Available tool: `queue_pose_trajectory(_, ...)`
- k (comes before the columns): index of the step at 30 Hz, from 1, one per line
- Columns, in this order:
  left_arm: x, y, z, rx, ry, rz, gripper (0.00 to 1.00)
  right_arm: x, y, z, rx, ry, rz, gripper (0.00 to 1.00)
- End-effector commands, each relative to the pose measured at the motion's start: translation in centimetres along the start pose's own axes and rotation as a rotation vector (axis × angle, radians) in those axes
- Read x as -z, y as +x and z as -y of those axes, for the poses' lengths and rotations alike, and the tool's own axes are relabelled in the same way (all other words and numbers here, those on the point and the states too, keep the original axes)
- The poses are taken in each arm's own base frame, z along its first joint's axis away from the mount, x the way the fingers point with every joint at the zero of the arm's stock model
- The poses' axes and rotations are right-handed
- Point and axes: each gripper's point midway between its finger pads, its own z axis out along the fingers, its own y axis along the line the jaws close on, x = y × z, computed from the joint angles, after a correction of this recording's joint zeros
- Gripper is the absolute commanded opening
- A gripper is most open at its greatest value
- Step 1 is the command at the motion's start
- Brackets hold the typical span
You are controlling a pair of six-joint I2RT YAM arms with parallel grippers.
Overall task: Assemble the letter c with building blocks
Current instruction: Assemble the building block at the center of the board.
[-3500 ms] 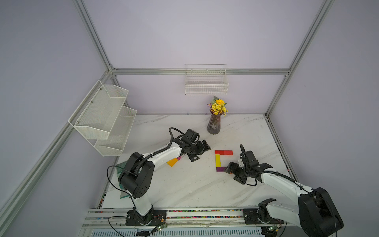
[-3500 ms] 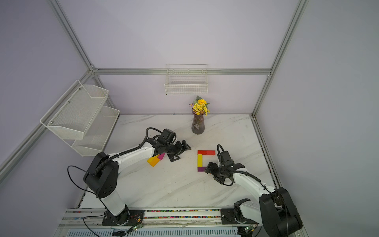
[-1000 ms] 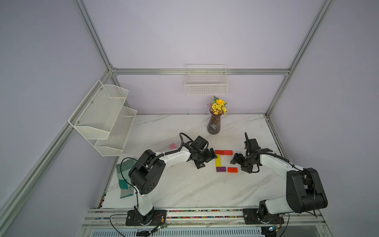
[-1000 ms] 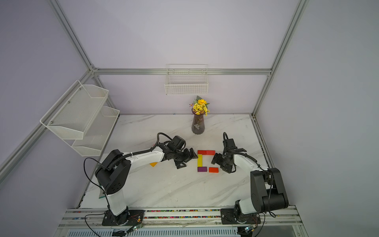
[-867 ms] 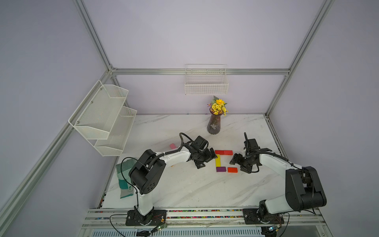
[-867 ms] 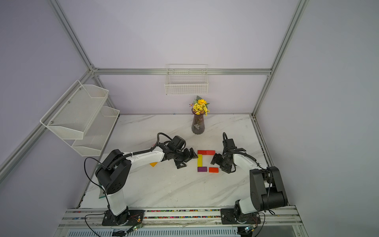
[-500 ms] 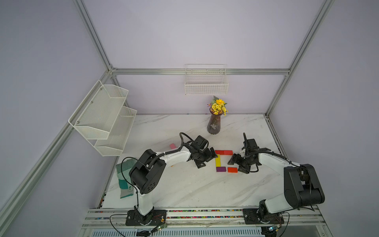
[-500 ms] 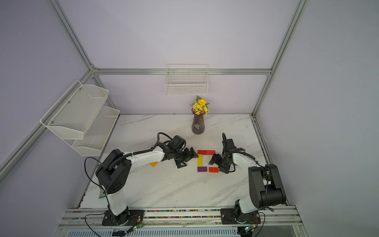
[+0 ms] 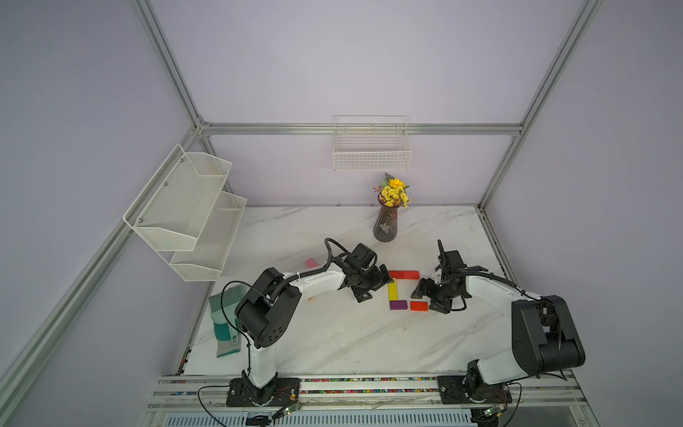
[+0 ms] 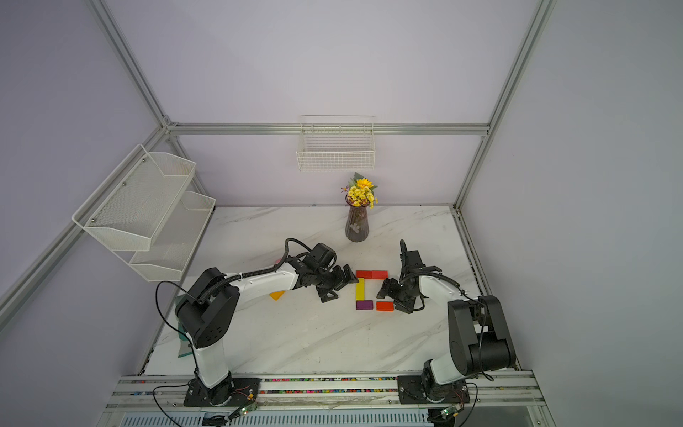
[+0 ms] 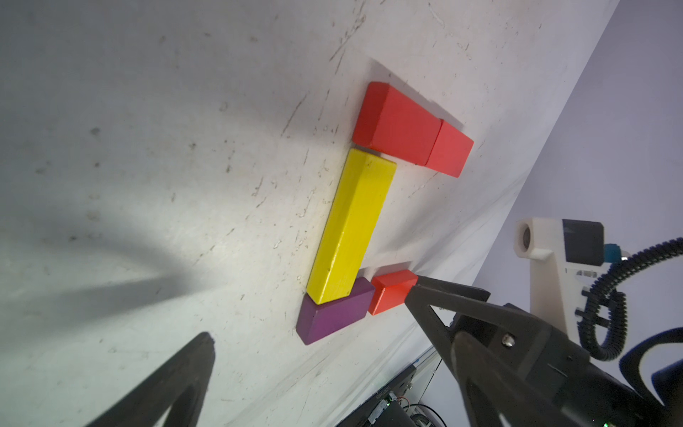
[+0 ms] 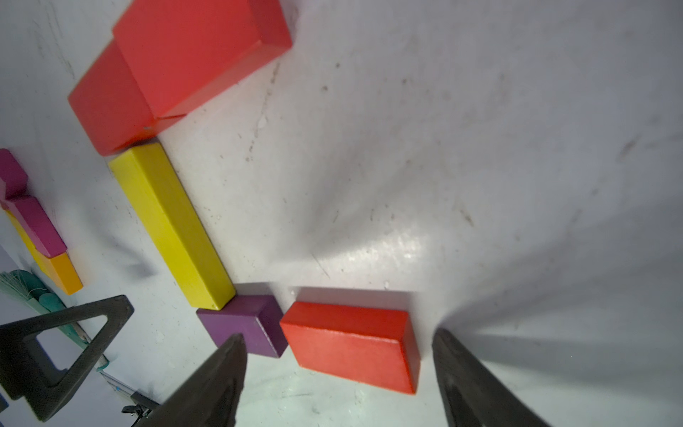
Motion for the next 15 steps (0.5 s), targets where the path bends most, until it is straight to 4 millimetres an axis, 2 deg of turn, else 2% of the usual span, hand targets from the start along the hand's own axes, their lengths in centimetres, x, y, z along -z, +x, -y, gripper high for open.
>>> queue_pose_trajectory(1, 0.33, -0.04, 2.02, -0.015, 0.049, 0.003, 1.0, 0.31, 0.08, -1.21, 0.028, -0.041, -0.013, 0.81)
queue_pose_trajectory(6, 0.2, 0.06, 2.09, -0.017, 0.049, -0.001, 1.0, -0.05, 0.24, -1.9, 0.019, -0.086, -0.033, 0.8)
queue_pose_trajectory(15, 0.06, 0.12, 2.06, -0.017, 0.047, -0.003, 1.0, -0.39, 0.18, -1.86, 0.01, -0.088, -0.038, 0.8)
